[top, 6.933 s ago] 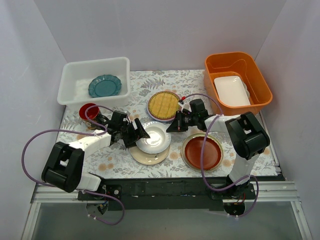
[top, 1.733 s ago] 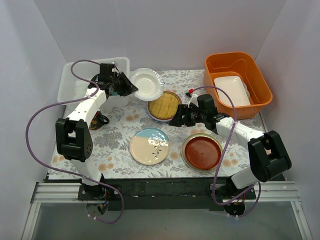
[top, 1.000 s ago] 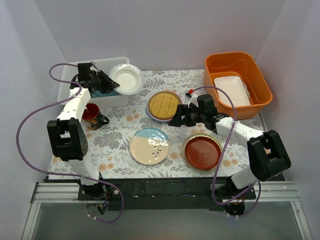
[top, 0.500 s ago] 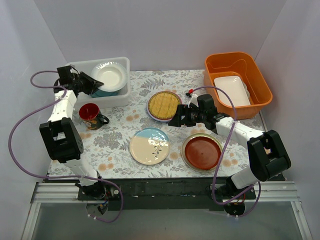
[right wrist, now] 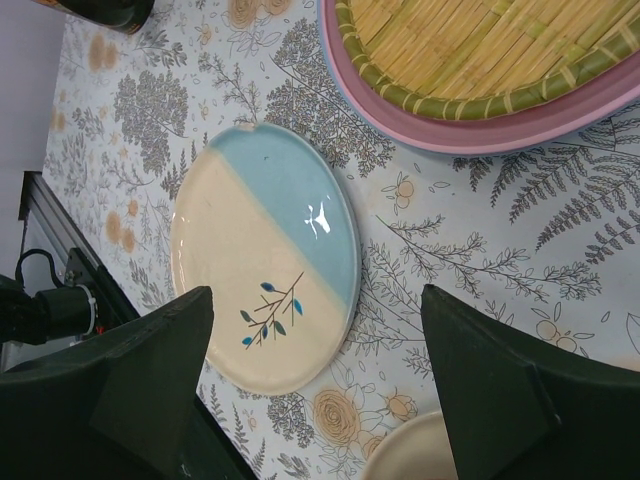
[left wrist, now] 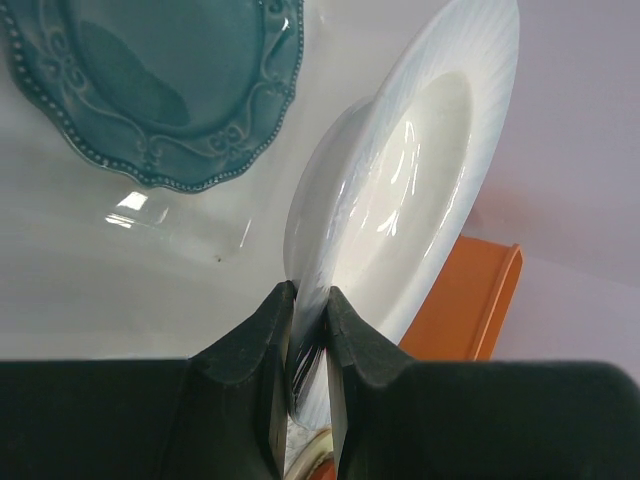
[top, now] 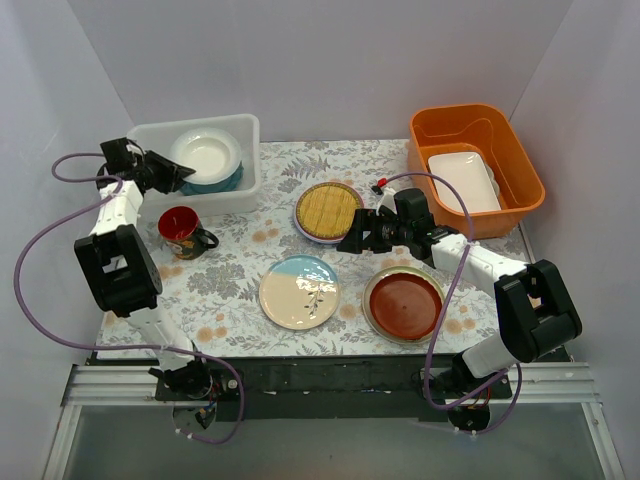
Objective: Place the plates into the plastic bin on the countertop
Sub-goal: Place the plate in the plastic bin.
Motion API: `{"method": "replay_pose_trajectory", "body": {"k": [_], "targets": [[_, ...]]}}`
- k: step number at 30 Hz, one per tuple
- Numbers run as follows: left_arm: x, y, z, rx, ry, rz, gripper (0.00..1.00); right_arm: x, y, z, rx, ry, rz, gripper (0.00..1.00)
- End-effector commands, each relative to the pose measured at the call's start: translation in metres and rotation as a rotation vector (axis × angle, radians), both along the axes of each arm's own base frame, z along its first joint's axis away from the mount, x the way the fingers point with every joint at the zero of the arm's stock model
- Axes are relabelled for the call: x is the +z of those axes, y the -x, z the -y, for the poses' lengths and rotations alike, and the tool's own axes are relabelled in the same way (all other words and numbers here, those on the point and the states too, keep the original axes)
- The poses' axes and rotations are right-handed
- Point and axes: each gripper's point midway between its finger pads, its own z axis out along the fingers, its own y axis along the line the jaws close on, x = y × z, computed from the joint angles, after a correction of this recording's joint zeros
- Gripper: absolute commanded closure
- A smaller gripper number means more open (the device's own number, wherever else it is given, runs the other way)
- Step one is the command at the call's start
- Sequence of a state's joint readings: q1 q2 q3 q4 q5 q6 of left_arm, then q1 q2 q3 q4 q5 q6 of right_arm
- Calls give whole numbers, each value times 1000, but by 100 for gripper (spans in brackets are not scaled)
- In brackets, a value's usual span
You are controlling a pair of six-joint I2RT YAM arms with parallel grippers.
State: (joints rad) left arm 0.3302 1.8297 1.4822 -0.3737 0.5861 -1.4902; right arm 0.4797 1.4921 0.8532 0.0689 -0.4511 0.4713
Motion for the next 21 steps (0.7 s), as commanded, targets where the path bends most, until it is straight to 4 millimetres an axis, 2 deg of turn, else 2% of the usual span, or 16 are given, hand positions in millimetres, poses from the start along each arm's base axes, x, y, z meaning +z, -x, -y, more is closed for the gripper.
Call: {"method": "replay_pose_trajectory", "body": {"k": [1, 17, 21], "targets": [[41, -13, -8, -5, 8, 122, 100, 13, -11, -4, -3, -14, 40, 8], [29, -23, -27, 29, -31, 102, 100, 9, -13, -4, 1, 0, 31, 8], [15, -28, -34, 48, -58, 71, 100, 7, -13, -5, 3, 2, 25, 8]]}}
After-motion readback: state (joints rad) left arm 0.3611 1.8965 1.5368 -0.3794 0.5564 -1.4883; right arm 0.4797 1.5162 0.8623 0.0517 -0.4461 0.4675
